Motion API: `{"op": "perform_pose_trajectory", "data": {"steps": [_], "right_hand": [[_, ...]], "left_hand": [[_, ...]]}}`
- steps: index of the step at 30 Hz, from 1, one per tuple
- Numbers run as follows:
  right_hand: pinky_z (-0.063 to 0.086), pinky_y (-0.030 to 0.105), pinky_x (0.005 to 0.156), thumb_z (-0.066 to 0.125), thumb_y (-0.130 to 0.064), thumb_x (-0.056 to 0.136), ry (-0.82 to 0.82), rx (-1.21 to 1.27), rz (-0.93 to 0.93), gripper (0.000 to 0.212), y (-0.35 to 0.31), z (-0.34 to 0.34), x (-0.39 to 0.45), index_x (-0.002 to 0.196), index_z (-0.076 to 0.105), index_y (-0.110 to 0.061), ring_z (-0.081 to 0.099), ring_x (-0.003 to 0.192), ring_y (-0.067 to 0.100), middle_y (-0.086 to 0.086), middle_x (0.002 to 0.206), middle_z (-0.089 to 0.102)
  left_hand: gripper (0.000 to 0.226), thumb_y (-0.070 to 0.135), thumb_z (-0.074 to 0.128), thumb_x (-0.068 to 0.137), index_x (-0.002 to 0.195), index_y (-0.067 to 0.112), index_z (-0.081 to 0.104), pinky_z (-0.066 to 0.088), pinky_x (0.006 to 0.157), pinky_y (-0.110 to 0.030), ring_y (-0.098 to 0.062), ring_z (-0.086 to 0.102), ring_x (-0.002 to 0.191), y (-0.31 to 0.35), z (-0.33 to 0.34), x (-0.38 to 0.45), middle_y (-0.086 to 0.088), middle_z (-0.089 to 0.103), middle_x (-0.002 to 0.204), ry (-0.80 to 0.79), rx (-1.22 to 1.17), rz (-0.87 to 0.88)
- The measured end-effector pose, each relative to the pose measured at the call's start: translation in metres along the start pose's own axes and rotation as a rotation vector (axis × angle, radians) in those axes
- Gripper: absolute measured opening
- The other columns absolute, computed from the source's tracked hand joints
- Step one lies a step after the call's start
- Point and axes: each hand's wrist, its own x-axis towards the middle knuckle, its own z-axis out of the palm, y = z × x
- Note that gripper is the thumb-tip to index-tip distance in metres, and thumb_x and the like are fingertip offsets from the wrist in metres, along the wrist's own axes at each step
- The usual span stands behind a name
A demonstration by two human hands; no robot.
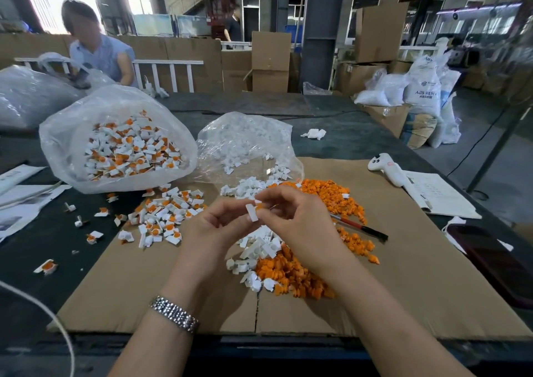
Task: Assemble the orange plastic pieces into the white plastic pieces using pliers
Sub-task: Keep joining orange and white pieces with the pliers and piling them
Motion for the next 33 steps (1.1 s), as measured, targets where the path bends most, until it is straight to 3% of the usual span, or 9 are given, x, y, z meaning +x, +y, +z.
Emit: {"op": "perform_pose_trajectory", "data": {"steps": [4, 9, 14, 20, 24, 29, 33], "right_hand": [[0.054, 0.023, 0.082, 0.074, -0.022, 0.091, -0.062, -0.117, -0.067, 0.022, 0.003, -0.011, -0.001, 0.112, 0.072, -0.027, 0.064, 0.089, 0.003, -0.013, 0.099, 0.067], [0.054, 0.028, 0.084, 0.077, -0.023, 0.088, -0.100, -0.173, -0.135, 0.024, 0.003, -0.016, -0.001, 0.111, 0.073, -0.028, 0.063, 0.092, 0.007, -0.013, 0.098, 0.066], [0.055, 0.029, 0.083, 0.077, -0.019, 0.087, -0.079, -0.201, -0.200, 0.020, 0.005, -0.017, -0.003, 0.106, 0.075, -0.025, 0.065, 0.089, 0.008, -0.009, 0.095, 0.067], [0.055, 0.029, 0.082, 0.077, -0.017, 0.087, -0.033, -0.270, -0.290, 0.018, 0.007, -0.016, -0.002, 0.105, 0.077, -0.018, 0.065, 0.086, 0.008, -0.008, 0.094, 0.067], [0.055, 0.030, 0.082, 0.077, -0.016, 0.088, -0.010, -0.317, -0.332, 0.018, 0.009, -0.015, -0.001, 0.105, 0.075, -0.015, 0.064, 0.087, 0.008, -0.004, 0.095, 0.067], [0.054, 0.032, 0.080, 0.077, -0.016, 0.087, -0.008, -0.357, -0.350, 0.017, 0.010, -0.013, -0.002, 0.104, 0.074, -0.015, 0.063, 0.087, 0.010, -0.002, 0.096, 0.067], [0.053, 0.031, 0.080, 0.077, -0.017, 0.088, -0.013, -0.374, -0.351, 0.016, 0.011, -0.013, -0.003, 0.103, 0.074, -0.014, 0.061, 0.086, 0.009, -0.002, 0.096, 0.066]], "left_hand": [[0.036, 0.020, 0.089, 0.065, 0.099, 0.011, 0.081, 0.060, 0.086, -0.028, -0.032, 0.075, 0.107, -0.003, 0.001, -0.001, -0.019, 0.077, 0.110, -0.035, -0.157, -0.076], [0.021, 0.001, 0.076, 0.070, 0.088, 0.009, 0.083, 0.061, 0.078, -0.025, -0.027, 0.078, 0.091, -0.002, 0.004, -0.003, -0.017, 0.078, 0.095, -0.032, -0.289, -0.117], [0.019, 0.002, 0.077, 0.070, 0.086, 0.011, 0.083, 0.061, 0.079, -0.025, -0.023, 0.077, 0.089, -0.003, 0.003, -0.003, -0.014, 0.079, 0.094, -0.035, -0.260, -0.127], [0.025, 0.013, 0.082, 0.077, 0.097, -0.001, 0.079, 0.060, 0.084, -0.026, -0.029, 0.075, 0.103, -0.002, -0.001, -0.002, -0.021, 0.076, 0.108, -0.060, -0.315, -0.195], [0.011, 0.009, 0.086, 0.070, 0.079, 0.010, 0.079, 0.061, 0.080, -0.026, -0.026, 0.077, 0.090, 0.002, 0.003, -0.003, -0.017, 0.077, 0.094, 0.003, -0.285, -0.221], [0.016, 0.004, 0.084, 0.068, 0.081, 0.000, 0.075, 0.061, 0.080, -0.027, -0.029, 0.077, 0.094, 0.006, 0.004, -0.003, -0.023, 0.076, 0.095, 0.027, -0.239, -0.239], [0.016, 0.014, 0.087, 0.062, 0.075, 0.010, 0.080, 0.061, 0.071, -0.024, -0.026, 0.078, 0.088, 0.007, 0.004, -0.003, -0.020, 0.078, 0.094, 0.035, -0.158, -0.257]]}}
